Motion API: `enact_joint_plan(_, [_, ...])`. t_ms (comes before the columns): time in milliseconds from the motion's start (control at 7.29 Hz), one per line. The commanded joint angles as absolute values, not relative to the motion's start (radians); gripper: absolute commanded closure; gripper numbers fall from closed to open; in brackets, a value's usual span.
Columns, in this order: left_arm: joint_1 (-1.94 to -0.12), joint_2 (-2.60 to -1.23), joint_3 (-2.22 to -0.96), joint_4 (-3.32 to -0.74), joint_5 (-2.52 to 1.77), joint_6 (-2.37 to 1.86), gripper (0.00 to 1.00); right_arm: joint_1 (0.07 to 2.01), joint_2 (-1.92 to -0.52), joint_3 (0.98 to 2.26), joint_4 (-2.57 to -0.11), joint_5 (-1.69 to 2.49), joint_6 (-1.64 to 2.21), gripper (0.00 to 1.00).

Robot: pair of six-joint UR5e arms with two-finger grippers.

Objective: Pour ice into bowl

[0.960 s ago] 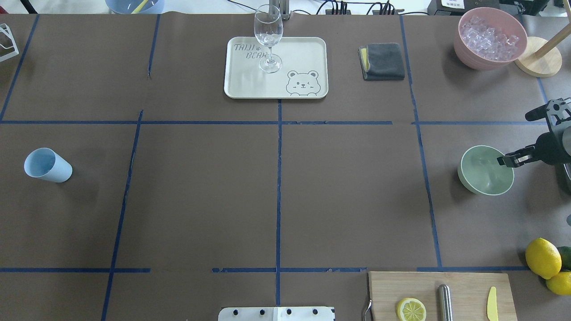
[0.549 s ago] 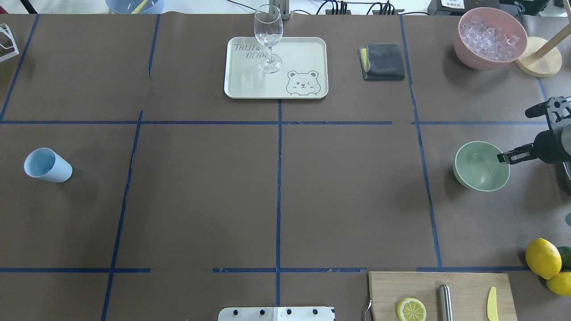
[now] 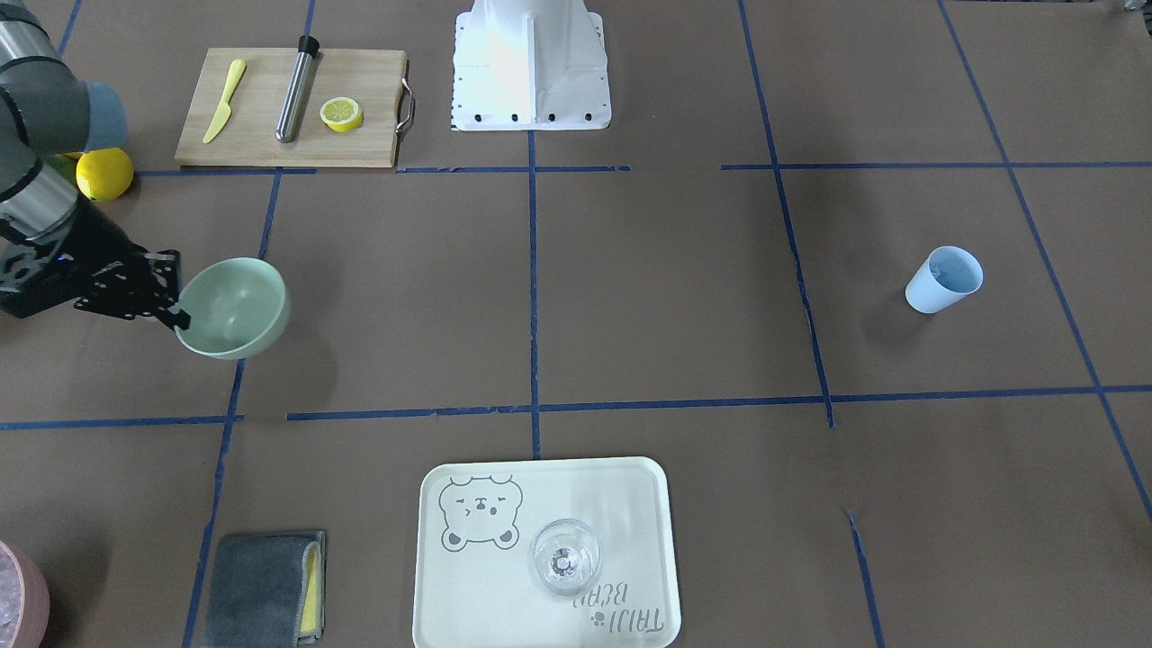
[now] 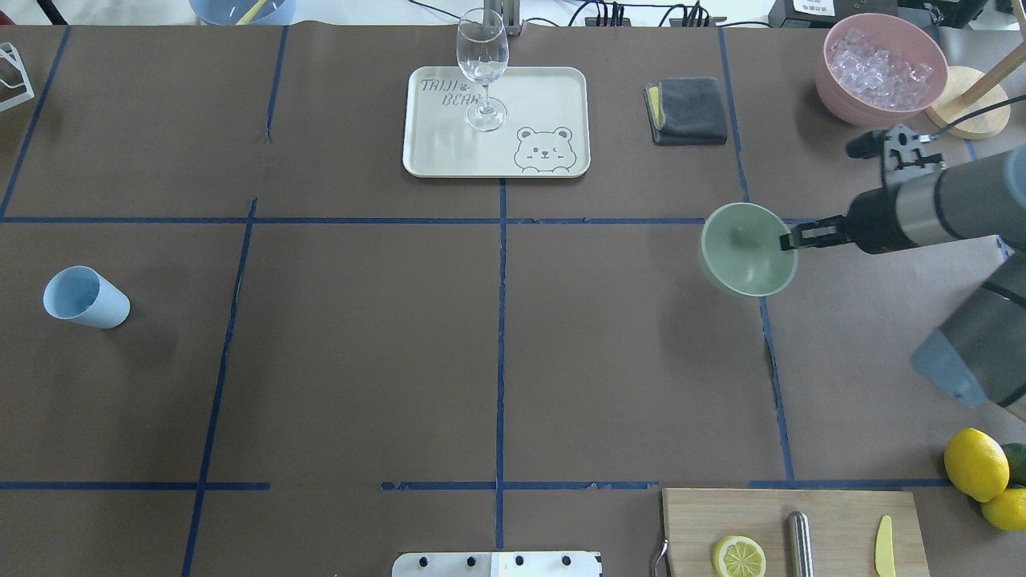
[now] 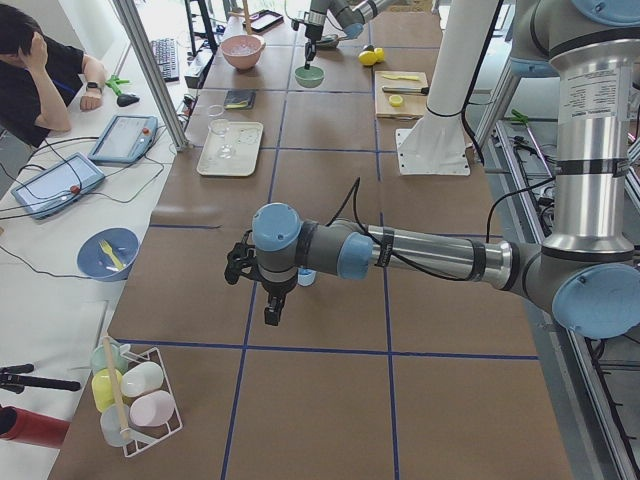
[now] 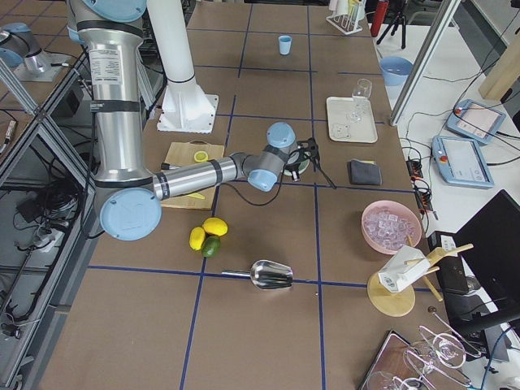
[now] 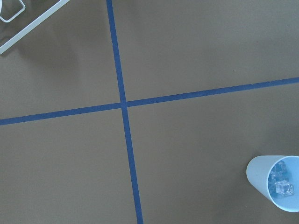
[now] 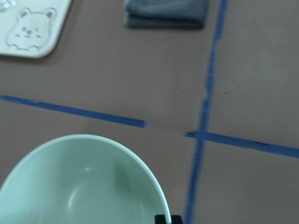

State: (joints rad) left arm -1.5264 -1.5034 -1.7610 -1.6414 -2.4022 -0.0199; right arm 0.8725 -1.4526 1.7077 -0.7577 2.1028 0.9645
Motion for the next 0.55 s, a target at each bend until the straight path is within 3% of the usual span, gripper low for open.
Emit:
enact_joint_plan(0, [-1.526,-1.503,-1.761,-1.641,-2.402,-0.021,0.0,0.76,-1.231,1.71,-0.916,2.019,1.113,1.0])
enact_joint_plan(412, [-1.526,-1.503,-1.763,-1.643,-2.402,-0.021,0.0,0.562,-0.899,1.671,-1.298,1.808,1.27,1.0])
